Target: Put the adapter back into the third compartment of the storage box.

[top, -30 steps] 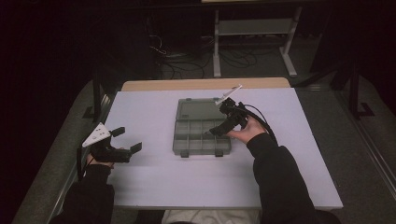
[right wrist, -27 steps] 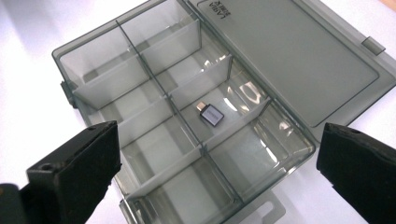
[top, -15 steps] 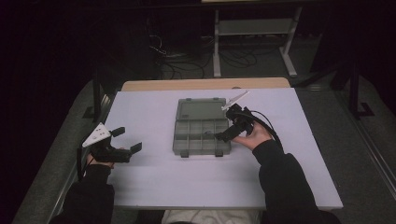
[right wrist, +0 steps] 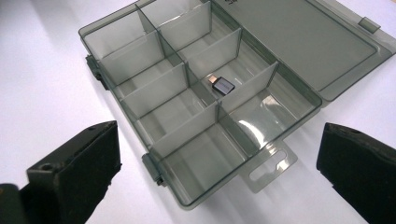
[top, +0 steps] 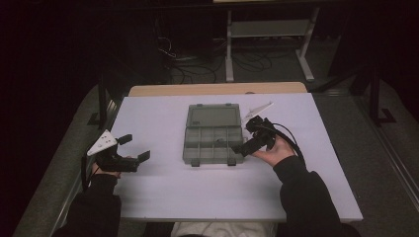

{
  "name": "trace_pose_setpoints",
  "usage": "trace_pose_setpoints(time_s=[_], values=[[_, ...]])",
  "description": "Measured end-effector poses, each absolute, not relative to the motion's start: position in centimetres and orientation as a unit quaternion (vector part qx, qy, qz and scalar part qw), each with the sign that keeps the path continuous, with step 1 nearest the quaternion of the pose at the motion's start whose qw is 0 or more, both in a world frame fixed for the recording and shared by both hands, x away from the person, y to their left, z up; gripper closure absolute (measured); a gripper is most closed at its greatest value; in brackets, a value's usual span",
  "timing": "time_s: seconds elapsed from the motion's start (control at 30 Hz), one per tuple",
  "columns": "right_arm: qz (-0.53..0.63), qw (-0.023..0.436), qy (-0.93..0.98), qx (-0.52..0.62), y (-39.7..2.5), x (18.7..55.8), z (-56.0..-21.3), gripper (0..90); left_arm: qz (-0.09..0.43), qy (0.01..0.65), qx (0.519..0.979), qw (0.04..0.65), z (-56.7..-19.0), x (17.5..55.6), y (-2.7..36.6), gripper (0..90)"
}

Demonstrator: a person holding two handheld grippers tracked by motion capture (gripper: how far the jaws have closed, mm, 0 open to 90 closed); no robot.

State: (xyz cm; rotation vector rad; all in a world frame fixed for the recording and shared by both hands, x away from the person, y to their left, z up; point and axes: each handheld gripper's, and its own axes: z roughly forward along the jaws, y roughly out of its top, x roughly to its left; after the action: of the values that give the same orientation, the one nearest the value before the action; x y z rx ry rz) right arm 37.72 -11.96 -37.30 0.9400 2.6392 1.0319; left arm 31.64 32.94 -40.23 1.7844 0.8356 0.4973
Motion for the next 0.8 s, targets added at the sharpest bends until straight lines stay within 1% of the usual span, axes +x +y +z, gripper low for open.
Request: trace_pose_setpoints(time_s=[0.37, 0.6, 0.8], values=[[0.360, 0.079, 0.871, 0.325, -13.5, 35.8, -38.2, 0.0, 0.208, 0.349, 0.746, 0.527, -40.2, 31.6, 33.0, 0.0], [0.376, 0.079, 0.858, 0.342, -15.5, 34.2, -38.9, 0.0, 0.209, 0.349, 0.746, 0.527, -40.2, 31.6, 32.9, 0.0], [0.394, 0.088, 0.843, 0.355, -17.1, 33.1, -39.2, 0.0, 0.209, 0.349, 0.746, 0.527, -40.2, 31.6, 32.9, 0.0]])
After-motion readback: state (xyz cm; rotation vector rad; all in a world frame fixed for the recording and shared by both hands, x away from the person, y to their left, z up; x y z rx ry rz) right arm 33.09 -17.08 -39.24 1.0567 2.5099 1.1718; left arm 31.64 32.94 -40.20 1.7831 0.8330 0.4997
